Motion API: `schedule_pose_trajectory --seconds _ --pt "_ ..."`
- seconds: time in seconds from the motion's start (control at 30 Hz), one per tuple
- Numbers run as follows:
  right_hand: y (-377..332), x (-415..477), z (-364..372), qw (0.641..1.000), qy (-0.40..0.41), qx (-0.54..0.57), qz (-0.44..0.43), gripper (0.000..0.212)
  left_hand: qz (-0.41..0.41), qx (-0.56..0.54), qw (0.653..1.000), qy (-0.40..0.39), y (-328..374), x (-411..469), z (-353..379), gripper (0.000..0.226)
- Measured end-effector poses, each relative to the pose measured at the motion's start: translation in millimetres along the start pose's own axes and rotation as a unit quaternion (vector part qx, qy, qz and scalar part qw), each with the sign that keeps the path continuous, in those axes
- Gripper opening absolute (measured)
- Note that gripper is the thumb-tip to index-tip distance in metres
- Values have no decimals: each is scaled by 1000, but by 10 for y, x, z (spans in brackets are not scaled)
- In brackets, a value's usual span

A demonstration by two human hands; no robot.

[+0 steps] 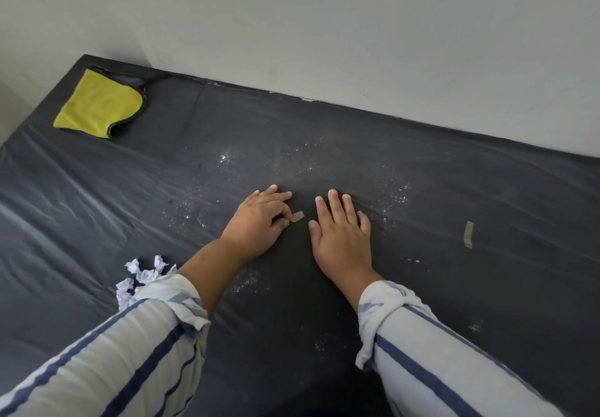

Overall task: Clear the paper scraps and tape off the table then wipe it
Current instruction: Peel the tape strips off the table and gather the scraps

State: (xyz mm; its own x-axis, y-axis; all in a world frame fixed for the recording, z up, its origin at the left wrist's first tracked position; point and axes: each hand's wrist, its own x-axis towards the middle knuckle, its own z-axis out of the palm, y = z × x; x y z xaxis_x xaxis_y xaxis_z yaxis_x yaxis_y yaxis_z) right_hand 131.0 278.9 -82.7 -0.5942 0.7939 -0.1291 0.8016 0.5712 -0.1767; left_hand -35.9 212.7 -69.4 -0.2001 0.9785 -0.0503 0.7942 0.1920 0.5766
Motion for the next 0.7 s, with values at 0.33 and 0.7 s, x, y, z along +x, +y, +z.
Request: schedule_pose_trajectory --seconds 0.33,0.7 --pt "-48 0 -49 1000 -19 -8 17 50 -26 -6 999 -42 -117 -463 -309 10" --pt "-1298 -361 -271 893 -82 443 29 46 -160 -121 980 16 -258 -1045 -960 7"
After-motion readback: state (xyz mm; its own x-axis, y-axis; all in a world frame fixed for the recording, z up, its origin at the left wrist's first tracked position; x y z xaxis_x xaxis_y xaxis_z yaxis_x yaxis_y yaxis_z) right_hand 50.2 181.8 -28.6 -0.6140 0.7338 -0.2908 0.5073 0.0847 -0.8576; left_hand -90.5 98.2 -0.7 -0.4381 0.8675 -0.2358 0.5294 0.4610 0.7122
